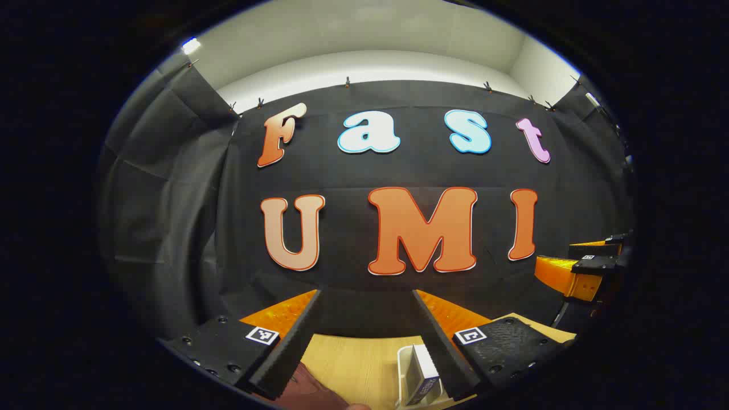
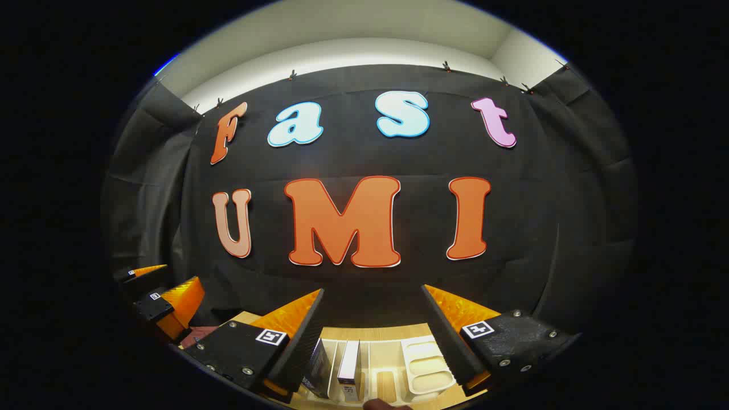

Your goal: Open the schoolbag, grab two books from the bookshelf and put them into the schoolbag.

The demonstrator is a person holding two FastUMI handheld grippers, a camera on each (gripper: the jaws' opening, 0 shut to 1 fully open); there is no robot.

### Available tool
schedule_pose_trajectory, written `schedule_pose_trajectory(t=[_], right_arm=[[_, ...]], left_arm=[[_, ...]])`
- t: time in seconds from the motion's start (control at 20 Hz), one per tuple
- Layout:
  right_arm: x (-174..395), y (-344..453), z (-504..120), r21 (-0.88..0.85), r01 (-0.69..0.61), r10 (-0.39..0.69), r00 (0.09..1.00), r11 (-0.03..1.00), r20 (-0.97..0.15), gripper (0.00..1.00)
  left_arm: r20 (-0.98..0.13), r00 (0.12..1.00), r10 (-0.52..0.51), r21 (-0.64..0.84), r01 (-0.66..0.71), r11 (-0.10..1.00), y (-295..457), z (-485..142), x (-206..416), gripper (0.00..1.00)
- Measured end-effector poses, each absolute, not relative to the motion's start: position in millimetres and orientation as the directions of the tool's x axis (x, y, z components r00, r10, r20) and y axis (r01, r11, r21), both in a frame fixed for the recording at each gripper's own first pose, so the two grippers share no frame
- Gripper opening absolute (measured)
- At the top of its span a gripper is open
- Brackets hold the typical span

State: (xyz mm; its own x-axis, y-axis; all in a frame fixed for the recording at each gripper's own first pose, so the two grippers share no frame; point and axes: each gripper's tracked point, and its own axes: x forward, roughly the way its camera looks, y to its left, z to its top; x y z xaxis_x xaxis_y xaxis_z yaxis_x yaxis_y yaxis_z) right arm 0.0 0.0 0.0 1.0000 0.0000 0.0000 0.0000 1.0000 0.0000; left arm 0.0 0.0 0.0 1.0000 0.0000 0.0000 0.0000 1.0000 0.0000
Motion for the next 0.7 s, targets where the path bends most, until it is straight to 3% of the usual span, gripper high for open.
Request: schedule_pose_trajectory(t=[0.7], right_arm=[[-11.5, 6.5, -10.3, -0.006, 0.004, -0.004, 1.0, 1.0, -0.017, 0.96]], left_arm=[[-0.037, 0.999, 0.006, 0.016, -0.005, 1.0, -3.4, -14.4, -6.1, 0.96]])
